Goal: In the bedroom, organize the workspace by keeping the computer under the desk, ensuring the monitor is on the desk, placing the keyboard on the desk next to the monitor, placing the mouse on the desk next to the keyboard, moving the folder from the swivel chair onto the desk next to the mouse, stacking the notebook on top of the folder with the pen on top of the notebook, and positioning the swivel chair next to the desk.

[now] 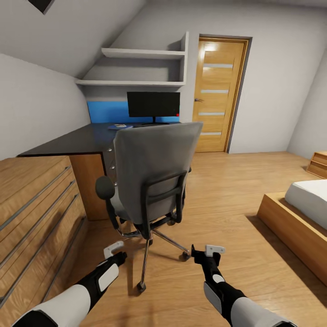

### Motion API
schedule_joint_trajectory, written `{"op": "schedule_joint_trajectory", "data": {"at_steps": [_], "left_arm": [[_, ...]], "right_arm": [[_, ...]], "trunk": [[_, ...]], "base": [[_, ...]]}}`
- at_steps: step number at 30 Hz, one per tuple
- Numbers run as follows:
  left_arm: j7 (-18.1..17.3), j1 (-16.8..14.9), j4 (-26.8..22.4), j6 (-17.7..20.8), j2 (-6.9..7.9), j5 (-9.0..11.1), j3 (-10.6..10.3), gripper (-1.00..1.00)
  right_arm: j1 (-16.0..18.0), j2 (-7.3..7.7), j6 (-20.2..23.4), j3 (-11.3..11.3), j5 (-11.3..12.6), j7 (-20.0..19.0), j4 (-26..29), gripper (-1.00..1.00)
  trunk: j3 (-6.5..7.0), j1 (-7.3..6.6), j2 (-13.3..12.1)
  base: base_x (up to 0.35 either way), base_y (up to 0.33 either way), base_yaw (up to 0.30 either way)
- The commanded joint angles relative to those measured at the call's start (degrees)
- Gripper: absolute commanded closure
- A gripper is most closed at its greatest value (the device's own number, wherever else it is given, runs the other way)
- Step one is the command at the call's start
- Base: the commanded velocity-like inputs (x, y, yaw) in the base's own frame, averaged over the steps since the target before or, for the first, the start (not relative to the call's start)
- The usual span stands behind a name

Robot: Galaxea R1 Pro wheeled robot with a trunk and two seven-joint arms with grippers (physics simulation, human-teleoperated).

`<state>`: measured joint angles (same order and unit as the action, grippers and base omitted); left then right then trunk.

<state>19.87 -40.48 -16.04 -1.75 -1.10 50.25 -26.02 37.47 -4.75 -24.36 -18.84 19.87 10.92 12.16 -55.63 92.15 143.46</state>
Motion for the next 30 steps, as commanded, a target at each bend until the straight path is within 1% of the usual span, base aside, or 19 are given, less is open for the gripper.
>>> {"op": "schedule_joint_trajectory", "data": {"at_steps": [1, 5, 6, 7, 9, 10, 12, 13, 14, 15, 16, 18, 19, 22, 30], "left_arm": [[0.3, 0.0, 0.0, -0.7, 0.09, 0.6, -0.5, -1.0], [0.3, 0.0, 0.0, -2.4, 0.42, 1.0, -0.3, -1.0], [0.1, 0.0, -0.1, -3.1, 0.68, 2.1, 0.1, -1.0], [0.1, 0.0, -0.1, -3.1, 0.7, 2.2, 0.2, -1.0], [0.0, 0.0, -0.1, -3.2, 0.72, 2.3, 0.2, -1.0], [0.0, 0.0, -0.1, -3.2, 0.73, 2.3, 0.2, -1.0], [0.0, 0.0, -0.1, -3.2, 0.74, 2.4, 0.2, -1.0], [0.0, 0.0, -0.1, -3.3, 0.74, 2.4, 0.3, -1.0], [0.0, 0.0, -0.1, -3.3, 0.75, 2.4, 0.3, -1.0], [0.0, 0.0, -0.1, -3.3, 0.75, 2.5, 0.3, -1.0], [0.0, 0.0, -0.1, -3.3, 0.75, 2.5, 0.3, -1.0], [0.0, 0.0, -0.1, -3.3, 0.75, 2.5, 0.3, -1.0], [0.0, 0.0, -0.1, -3.3, 0.75, 2.5, 0.3, -1.0], [0.0, 0.0, -0.1, -3.3, 0.75, 2.5, 0.3, -1.0], [0.0, 0.0, -0.1, -3.4, 0.75, 2.5, 0.3, -1.0]], "right_arm": [[0.0, 0.05, -0.2, -0.3, 0.4, 0.3, 0.0, -1.0], [0.1, 0.14, -0.2, 0.4, 0.4, 0.3, 0.0, -1.0], [0.0, 0.75, -0.1, 1.5, 0.5, 0.4, 0.0, -1.0], [0.0, 0.88, -0.1, 1.8, 0.6, 0.5, 0.0, -1.0], [0.1, 1.14, -0.1, 3.3, 0.7, 0.5, 0.0, -1.0], [0.1, 1.25, -0.1, 4.4, 0.8, 0.5, 0.0, -1.0], [0.1, 1.36, -0.1, 5.5, 0.8, 0.5, 0.0, -1.0], [0.1, 1.51, -0.1, 6.7, 0.8, 0.6, 0.0, -1.0], [0.1, 1.65, -0.1, 7.4, 0.8, 0.6, 0.0, -1.0], [0.1, 1.99, -0.1, 9.1, 0.9, 0.7, 0.0, -1.0], [0.1, 2.38, -0.1, 11.3, 0.9, 0.7, 0.0, -1.0], [0.1, 2.64, -0.1, 13.9, 0.9, 0.7, 0.0, -1.0], [0.1, 2.7, -0.2, 14.8, 0.9, 0.8, 0.0, -1.0], [0.1, 2.74, -0.3, 16.0, 0.8, 0.7, 0.0, -1.0], [0.1, 2.73, -1.3, 16.4, 0.7, 0.7, 0.1, -1.0]], "trunk": [[-0.06, -0.01, 0.0], [-0.06, -0.01, 0.0], [-0.06, -0.01, 0.0], [-0.06, -0.01, 0.0], [-0.06, -0.01, 0.0], [-0.06, -0.01, 0.0], [-0.06, -0.01, 0.0], [-0.06, -0.01, 0.0], [-0.06, -0.01, 0.0], [-0.06, -0.01, 0.0], [-0.06, -0.01, 0.0], [-0.06, -0.01, 0.0], [-0.06, -0.01, 0.0], [-0.06, -0.01, 0.0], [-0.06, -0.01, 0.0]], "base": [[0.0, 0.0, 0.0], [0.022, 0.0, 0.0], [0.268, 0.0, 0.0], [0.279, 0.0, 0.0], [0.299, 0.0, 0.0], [0.31, 0.0, 0.0], [0.303, 0.0, 0.0], [0.222, 0.0, 0.0], [0.178, 0.0, 0.0], [0.114, 0.0, 0.0], [0.058, 0.0, 0.0], [0.031, 0.0, 0.0], [0.015, 0.0, 0.0], [0.008, 0.0, 0.0], [0.018, 0.0, 0.0]]}}
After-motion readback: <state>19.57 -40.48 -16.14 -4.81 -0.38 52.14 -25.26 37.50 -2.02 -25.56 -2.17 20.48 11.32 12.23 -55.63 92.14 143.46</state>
